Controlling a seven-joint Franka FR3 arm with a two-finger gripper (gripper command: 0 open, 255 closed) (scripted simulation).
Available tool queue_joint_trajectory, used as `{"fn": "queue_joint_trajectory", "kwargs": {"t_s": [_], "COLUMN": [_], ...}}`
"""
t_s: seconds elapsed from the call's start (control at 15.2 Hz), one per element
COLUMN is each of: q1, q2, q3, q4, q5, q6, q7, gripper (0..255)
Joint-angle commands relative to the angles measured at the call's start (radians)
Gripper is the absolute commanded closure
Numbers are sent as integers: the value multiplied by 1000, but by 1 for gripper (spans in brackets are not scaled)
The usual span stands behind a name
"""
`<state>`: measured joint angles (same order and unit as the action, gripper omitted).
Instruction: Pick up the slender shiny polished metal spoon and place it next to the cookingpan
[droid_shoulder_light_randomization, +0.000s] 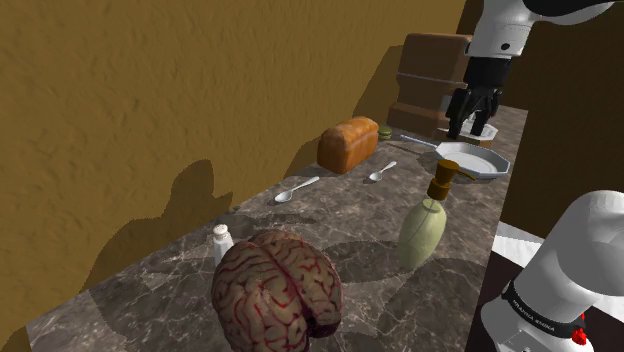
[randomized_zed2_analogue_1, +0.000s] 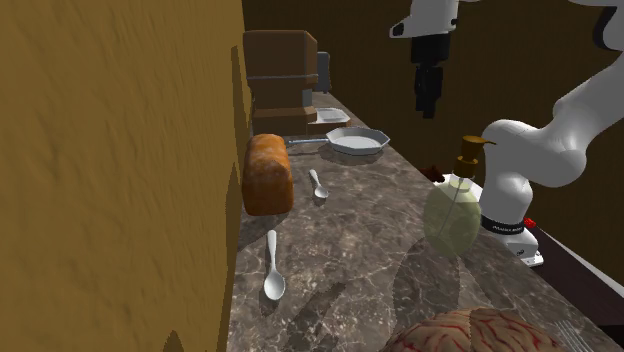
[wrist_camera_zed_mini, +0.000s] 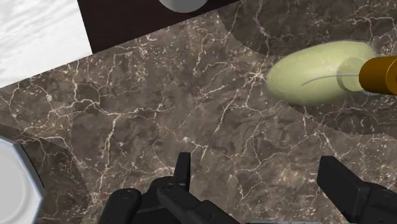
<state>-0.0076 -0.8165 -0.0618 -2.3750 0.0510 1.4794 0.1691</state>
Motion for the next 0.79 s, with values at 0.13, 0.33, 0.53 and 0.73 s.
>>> {"fn": "queue_joint_trajectory", "kwargs": {"t_s": [0.13,0.33,0.53,0.73], "q1": [-7,-16,-24,-35], "q2": [21,66,128,205], "q3": [42,104,164,222], "q4": [-26,-51,-62,-57], "q5": [42,101,154,196], "q6": [55,143,236,331], "q7": [87,212,334,453], "gripper": [0,0,0,0]}}
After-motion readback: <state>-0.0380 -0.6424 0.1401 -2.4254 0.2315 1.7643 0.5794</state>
